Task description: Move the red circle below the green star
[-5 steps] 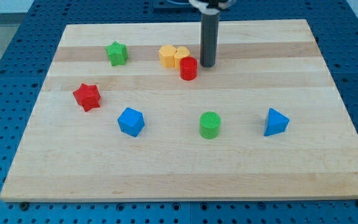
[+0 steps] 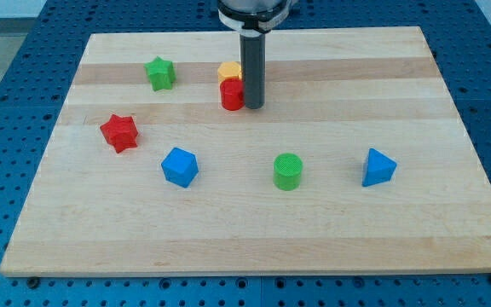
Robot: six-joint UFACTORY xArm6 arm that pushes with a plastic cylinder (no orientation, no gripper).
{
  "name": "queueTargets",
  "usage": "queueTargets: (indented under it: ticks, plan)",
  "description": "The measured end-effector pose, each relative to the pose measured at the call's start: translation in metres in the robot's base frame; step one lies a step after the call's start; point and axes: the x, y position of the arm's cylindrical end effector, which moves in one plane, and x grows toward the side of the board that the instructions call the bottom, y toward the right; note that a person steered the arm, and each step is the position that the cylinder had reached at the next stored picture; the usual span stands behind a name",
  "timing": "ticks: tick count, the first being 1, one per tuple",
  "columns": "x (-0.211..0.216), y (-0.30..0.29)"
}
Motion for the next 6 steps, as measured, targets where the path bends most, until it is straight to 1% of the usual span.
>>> queueTargets:
  ticks: [1,2,4,5,6]
  plan:
    - [-0.014,0.011]
    - [-0.013,-0.005]
    - [-0.003,-0.082]
    - [-0.002,-0.094]
    - [-0.013,-0.094]
